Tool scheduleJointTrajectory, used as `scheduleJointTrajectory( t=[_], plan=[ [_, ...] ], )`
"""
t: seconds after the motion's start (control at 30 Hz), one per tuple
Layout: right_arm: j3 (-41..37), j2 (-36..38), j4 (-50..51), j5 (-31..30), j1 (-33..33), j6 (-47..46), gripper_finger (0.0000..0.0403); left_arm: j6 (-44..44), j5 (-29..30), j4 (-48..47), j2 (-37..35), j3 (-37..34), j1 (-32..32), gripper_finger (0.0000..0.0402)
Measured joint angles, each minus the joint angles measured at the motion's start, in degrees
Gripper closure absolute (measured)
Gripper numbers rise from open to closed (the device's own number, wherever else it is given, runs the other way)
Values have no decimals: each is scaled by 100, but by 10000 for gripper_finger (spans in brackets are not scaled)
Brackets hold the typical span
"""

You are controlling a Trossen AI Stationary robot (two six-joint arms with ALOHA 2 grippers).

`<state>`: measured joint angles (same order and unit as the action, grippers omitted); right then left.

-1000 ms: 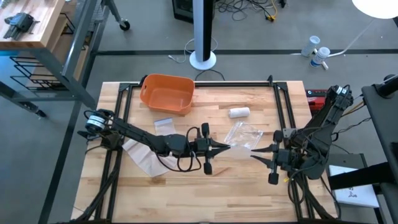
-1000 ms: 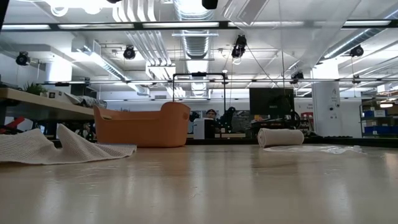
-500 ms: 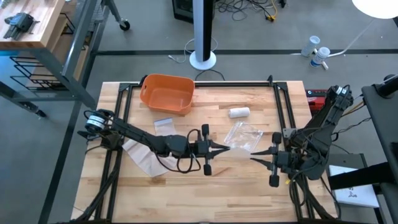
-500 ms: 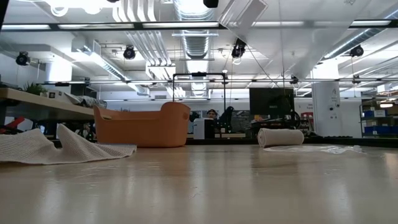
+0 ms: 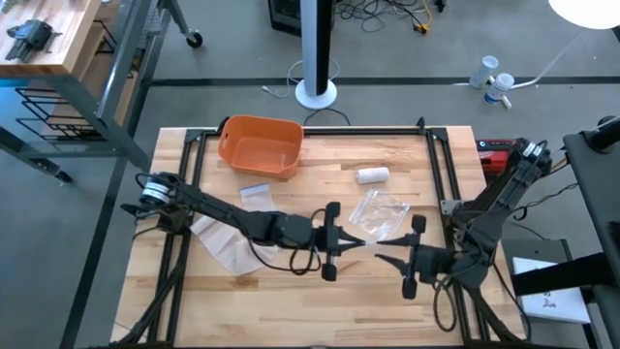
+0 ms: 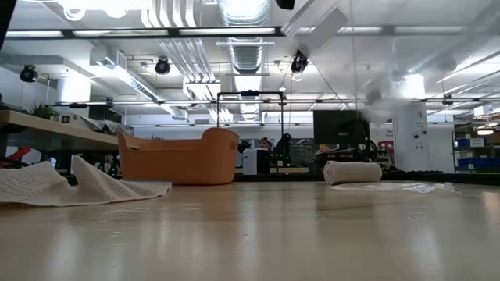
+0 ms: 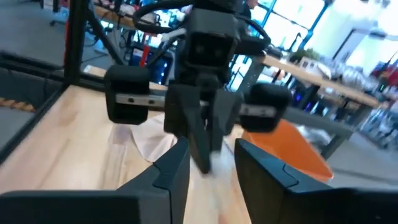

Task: Roll bandage
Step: Open the transparent zip bag

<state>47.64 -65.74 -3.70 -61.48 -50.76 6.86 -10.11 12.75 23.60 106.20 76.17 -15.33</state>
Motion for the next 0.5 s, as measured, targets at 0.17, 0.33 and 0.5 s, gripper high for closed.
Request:
scheduleJointTrajectory(
  t=[0.17, 0.33, 0.5],
  plan=[
    [172, -45, 23, 10, -64, -42, 280, -49, 12, -43, 12, 183, -24, 401],
    [174, 41, 42, 18, -97, -98, 298, -97, 4, -132, 5, 181, -49, 401],
    [172, 62, 100, 296, -109, -242, 321, -281, -292, -201, -3, 181, -84, 401]
  ],
)
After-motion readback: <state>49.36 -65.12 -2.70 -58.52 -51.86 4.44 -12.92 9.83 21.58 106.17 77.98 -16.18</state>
